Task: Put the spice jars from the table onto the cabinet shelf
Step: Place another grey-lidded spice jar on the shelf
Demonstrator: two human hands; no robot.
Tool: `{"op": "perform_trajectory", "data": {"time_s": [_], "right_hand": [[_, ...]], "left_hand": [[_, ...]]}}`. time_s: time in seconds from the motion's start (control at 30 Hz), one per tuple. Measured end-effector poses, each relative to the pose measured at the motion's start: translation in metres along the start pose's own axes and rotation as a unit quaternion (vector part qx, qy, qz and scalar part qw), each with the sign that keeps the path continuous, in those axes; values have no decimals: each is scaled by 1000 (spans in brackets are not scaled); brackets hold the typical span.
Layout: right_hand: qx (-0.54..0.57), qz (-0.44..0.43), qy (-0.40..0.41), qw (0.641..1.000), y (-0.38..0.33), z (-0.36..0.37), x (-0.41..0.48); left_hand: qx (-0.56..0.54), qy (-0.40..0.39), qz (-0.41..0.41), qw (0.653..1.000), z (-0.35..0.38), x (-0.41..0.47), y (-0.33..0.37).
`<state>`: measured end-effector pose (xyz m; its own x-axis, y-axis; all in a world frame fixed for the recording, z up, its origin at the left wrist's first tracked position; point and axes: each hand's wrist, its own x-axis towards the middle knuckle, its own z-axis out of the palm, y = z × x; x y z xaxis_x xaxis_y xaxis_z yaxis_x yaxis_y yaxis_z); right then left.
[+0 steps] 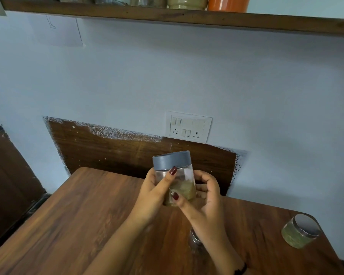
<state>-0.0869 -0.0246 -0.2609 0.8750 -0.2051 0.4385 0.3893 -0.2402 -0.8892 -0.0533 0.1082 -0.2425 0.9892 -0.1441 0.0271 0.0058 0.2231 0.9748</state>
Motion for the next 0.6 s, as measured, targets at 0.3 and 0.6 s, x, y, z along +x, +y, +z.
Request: {"op": "perform_trajectory", "data": {"time_s": [0.3,0.6], "right_hand": [[170,125,-24,977,-7,-2,12],[213,124,-44,968,-8,-3,12]], "left_hand": [[12,-33,13,999,2,10,20],[19,-85,-1,996,6,9,26]]}}
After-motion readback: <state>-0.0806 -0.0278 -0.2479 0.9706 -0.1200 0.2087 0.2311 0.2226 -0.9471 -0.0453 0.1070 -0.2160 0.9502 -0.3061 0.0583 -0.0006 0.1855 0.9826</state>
